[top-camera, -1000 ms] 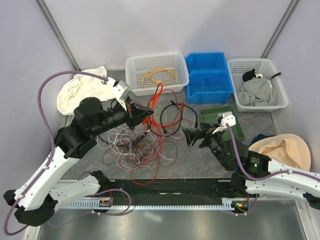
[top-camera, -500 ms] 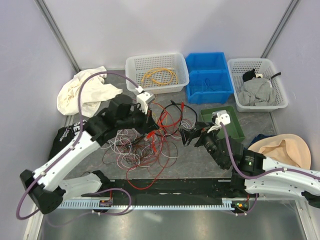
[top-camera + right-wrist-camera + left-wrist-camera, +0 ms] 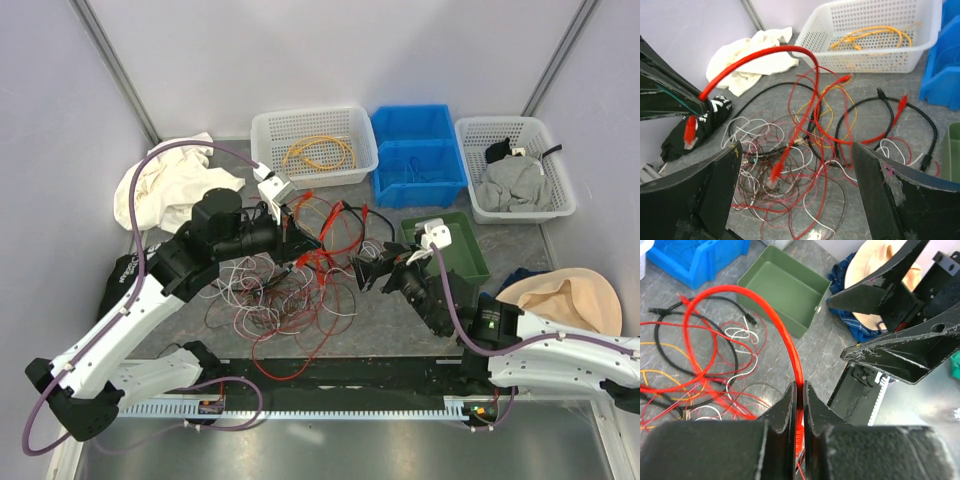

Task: Untangle the cables

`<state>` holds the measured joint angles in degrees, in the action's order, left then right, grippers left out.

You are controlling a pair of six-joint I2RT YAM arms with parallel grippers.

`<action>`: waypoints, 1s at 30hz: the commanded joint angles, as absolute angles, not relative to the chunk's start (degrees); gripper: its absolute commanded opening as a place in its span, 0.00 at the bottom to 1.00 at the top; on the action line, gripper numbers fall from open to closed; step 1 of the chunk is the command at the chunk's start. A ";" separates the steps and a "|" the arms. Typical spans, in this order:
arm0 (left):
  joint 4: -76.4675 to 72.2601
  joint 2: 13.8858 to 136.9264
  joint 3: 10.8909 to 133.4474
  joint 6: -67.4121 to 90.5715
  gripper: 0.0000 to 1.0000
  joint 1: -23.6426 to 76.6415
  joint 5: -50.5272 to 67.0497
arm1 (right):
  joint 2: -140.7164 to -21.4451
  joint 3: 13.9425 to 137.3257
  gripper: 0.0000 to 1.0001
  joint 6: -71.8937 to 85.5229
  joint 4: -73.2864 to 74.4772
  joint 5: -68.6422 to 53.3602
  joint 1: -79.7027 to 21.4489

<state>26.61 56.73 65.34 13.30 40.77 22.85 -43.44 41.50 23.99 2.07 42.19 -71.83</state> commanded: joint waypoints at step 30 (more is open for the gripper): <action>20.92 56.95 74.62 29.35 0.02 38.23 34.19 | -62.77 16.35 0.94 -22.50 -100.64 40.00 -70.40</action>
<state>20.97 57.32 75.61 27.38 38.83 30.87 -67.18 17.12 -20.82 -72.44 42.74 -70.37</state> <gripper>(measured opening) 0.095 0.946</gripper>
